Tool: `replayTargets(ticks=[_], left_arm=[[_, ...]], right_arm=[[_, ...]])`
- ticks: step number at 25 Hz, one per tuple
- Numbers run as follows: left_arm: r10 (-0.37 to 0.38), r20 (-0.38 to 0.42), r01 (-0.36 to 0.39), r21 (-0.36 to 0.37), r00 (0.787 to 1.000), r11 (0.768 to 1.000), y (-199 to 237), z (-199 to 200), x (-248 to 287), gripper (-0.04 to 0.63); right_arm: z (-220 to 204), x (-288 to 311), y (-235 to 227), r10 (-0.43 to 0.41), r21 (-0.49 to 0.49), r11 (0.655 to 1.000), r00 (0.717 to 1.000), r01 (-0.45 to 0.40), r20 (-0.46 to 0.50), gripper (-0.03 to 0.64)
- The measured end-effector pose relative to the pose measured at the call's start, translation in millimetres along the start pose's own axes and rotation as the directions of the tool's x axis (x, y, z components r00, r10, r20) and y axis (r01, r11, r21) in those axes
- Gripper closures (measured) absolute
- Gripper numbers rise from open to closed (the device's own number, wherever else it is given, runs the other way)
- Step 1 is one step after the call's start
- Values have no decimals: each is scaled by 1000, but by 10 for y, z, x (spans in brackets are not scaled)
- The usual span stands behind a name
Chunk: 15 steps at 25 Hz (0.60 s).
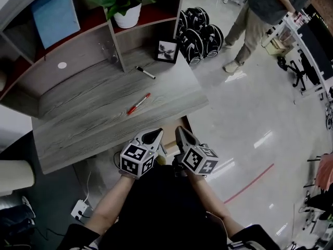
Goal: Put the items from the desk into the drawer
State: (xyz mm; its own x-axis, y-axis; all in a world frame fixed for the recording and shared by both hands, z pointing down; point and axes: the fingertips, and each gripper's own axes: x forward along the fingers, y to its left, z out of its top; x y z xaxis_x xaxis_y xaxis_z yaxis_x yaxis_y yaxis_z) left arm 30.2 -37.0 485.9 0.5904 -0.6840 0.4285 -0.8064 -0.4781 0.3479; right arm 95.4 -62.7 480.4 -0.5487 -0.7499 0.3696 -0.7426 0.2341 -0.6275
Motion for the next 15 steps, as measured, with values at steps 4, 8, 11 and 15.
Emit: replayTargets(ticks=[4,8,11,15], left_arm=[[26,38,-25,-25,999,999,63,65,-92,595],[37,48,-35,-33,998,999,86,76,-137,595],[38,54,-36,-31,998,999,75,78,-152,595],[41,46,-39,-43,998,998,71,38,-159,595]], right_arm=[[36,14,93,14,-48,999,1000,-14,7,626],[23,0,105,8,-68,998,1000,-7,4,627],[-1,-11,82,1,-67,998,1000,-1,-4,626],[-23,-14,66,0,-72,997,1000,-1,-10,626]])
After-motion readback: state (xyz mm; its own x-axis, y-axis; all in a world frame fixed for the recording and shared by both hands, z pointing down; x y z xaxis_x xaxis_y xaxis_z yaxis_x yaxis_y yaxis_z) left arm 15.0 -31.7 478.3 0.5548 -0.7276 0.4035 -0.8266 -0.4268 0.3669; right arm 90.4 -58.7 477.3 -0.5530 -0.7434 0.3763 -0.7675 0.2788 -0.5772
